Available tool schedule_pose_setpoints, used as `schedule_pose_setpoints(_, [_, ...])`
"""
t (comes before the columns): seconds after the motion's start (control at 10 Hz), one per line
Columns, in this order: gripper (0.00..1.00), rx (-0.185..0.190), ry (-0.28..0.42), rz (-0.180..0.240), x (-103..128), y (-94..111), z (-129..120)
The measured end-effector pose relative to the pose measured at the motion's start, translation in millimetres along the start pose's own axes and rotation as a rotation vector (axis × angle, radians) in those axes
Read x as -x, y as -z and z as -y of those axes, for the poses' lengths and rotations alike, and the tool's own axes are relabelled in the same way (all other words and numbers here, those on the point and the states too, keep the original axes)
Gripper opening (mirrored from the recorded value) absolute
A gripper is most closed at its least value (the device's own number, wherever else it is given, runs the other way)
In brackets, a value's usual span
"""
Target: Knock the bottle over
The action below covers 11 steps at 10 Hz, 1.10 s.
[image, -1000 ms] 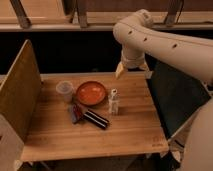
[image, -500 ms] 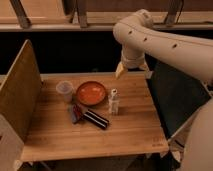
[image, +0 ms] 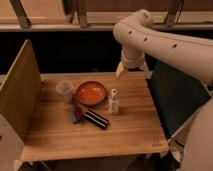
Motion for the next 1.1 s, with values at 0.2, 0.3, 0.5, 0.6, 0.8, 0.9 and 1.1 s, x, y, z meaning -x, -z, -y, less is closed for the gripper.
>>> schedule_pose_setpoints(0.2, [0.79,0.000,0.000,0.000,0,0,0])
schedule_pose_setpoints(0.3, [0.75,0.000,0.000,0.000,0,0,0])
schedule_pose_setpoints(0.5, [0.55,0.000,0.001,-0.001,0,0,0])
schedule_pose_setpoints(0.6, [0.45,0.005,0.004,-0.011,-4,-4,-1])
schedule_pose_setpoints(0.8, [0.23,0.043,0.038,-0.083,-26,-31,-18])
schedule_pose_setpoints(0.9, [0.15,0.056,0.057,-0.109,-34,-40,-26])
schedule_pose_setpoints(1.1, [0.00,0.081,0.109,-0.176,-50,-54,-45])
